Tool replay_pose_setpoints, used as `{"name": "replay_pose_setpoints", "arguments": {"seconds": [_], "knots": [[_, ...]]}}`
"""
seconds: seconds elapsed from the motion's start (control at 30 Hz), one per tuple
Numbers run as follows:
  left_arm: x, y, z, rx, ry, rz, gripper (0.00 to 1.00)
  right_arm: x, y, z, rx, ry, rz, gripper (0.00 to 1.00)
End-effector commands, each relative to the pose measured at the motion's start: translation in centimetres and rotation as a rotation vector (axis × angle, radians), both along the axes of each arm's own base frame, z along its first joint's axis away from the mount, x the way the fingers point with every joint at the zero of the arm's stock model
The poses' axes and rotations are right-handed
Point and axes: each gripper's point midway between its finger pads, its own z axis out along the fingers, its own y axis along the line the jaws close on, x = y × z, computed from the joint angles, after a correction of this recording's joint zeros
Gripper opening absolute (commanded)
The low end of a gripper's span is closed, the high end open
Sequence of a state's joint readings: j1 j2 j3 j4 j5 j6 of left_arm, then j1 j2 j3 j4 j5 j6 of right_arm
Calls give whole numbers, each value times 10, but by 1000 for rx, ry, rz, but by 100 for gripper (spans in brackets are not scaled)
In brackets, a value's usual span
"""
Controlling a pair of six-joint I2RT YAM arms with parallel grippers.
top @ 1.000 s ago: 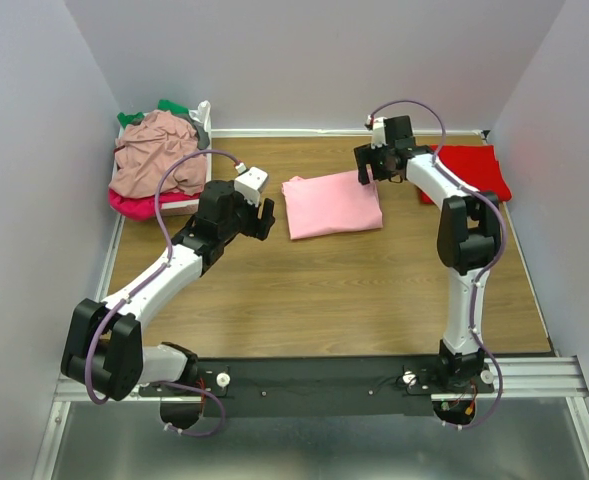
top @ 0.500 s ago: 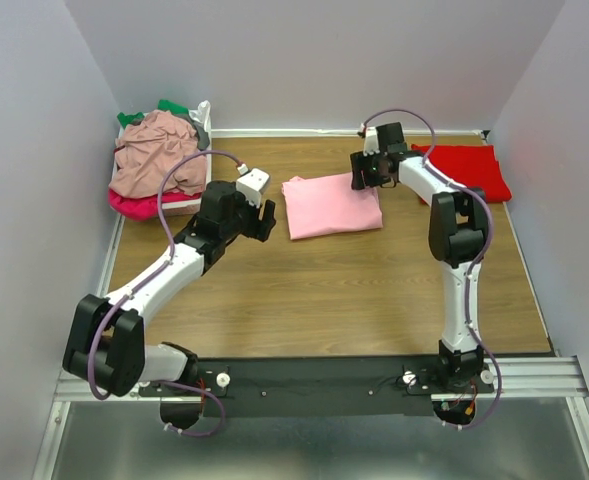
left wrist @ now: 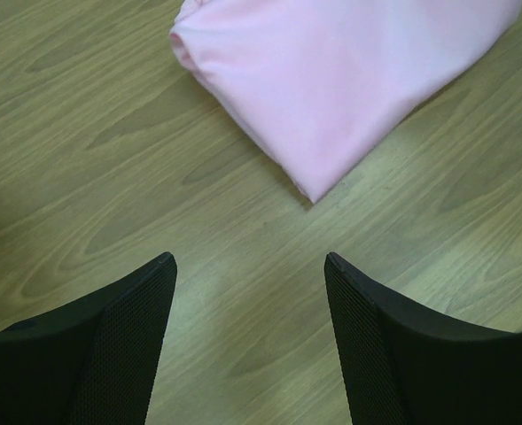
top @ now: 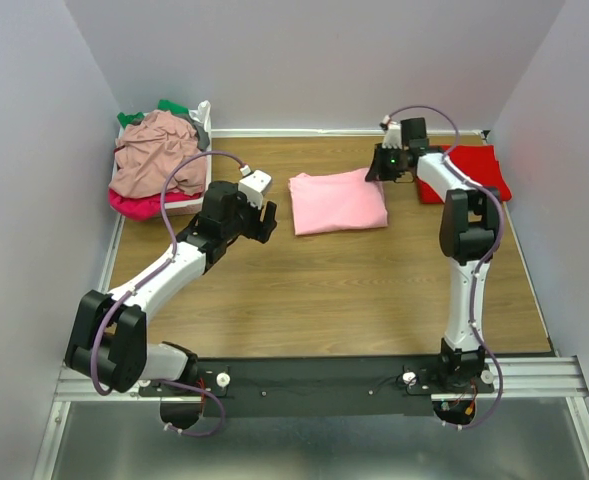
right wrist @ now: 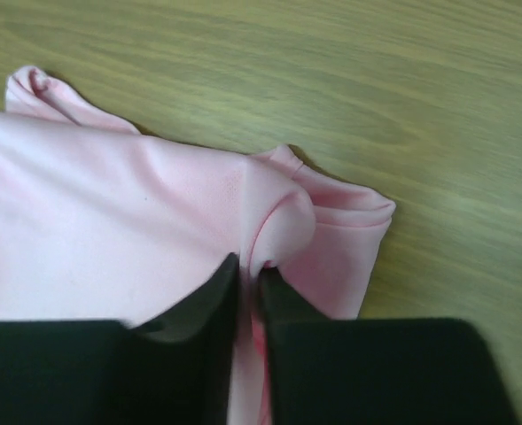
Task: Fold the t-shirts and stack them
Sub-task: Fold the tshirt
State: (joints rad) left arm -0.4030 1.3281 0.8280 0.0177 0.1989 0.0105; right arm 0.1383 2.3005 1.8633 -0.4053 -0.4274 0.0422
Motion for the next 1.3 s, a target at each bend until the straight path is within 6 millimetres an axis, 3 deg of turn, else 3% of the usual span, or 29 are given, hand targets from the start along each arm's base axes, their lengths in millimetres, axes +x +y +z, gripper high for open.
{"name": "replay_pose_setpoints", "arguments": {"seconds": [0.0, 0.17, 0.3, 0.4, 0.57, 0.63, 0.73, 0.83, 0.93, 1.03, 1.13, 1.27], "knots": [[-2, -7, -2, -10, 11, -42, 75, 1, -23, 11, 58, 12, -38, 30], [-3, -8, 0, -16, 10, -47, 75, 4, -39, 21, -39, -44, -57, 67], [-3, -10, 1, -18, 7, -53, 75, 2, -54, 37, -122, -100, -62, 88], [-3, -10, 3, -21, 3, -56, 75, -5, -53, 42, -103, -92, -63, 100], [-4, -11, 6, -24, -2, -62, 75, -15, -57, 12, -64, 24, -161, 100], [-5, -11, 8, -26, -10, -61, 75, -10, -72, -7, -109, 64, -266, 100], [-6, -12, 8, -25, -12, -65, 75, -11, -72, -29, -56, 128, -283, 100], [-7, -12, 8, -21, -13, -65, 75, -11, -64, -37, -9, 157, -261, 100], [-6, -12, 8, -18, -15, -64, 75, -18, -58, -51, 20, 201, -244, 95], [-6, -12, 8, -18, -15, -64, 75, -29, -49, -58, 91, 253, -212, 82], [-6, -12, 7, -17, -12, -64, 75, -38, -38, -57, 191, 299, -164, 61], [-6, -13, 8, -19, -13, -67, 75, -37, -31, -44, 265, 301, -128, 18]]}}
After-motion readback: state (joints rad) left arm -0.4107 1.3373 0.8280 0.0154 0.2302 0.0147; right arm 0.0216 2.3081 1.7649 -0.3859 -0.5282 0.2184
